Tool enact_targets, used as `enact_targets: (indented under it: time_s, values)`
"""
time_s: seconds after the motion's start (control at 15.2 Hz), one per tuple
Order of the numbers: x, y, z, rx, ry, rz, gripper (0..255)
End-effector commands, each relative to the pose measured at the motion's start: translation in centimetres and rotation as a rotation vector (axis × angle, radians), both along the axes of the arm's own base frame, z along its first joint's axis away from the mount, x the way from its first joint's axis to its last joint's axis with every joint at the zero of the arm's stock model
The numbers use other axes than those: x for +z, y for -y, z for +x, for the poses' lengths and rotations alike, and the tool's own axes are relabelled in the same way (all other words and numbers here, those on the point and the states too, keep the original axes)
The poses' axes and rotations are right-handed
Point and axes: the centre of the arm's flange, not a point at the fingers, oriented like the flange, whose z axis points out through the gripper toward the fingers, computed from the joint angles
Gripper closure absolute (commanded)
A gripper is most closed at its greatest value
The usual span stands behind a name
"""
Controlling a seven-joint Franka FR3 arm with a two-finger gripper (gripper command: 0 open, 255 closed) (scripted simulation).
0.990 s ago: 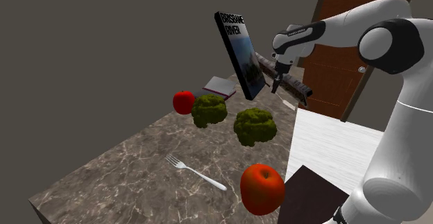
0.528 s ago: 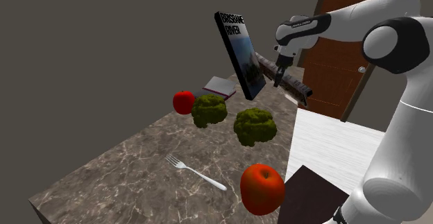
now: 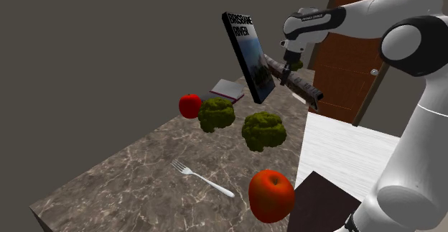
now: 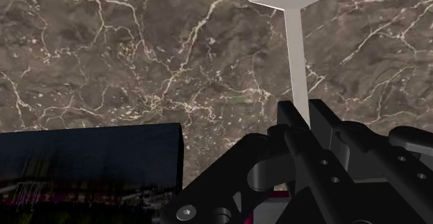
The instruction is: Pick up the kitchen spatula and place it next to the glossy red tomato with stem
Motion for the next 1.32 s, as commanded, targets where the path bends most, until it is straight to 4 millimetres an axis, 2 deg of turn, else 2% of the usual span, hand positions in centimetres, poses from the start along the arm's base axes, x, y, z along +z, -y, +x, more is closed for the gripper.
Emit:
enact_targets:
  time_s: [0.0,1.25]
  values:
    - [0.1,-2.3,0.5,-0.001,0.000,0.000,255]
    - [0.1,-26.8,6.0,-0.001,0.000,0.000,255]
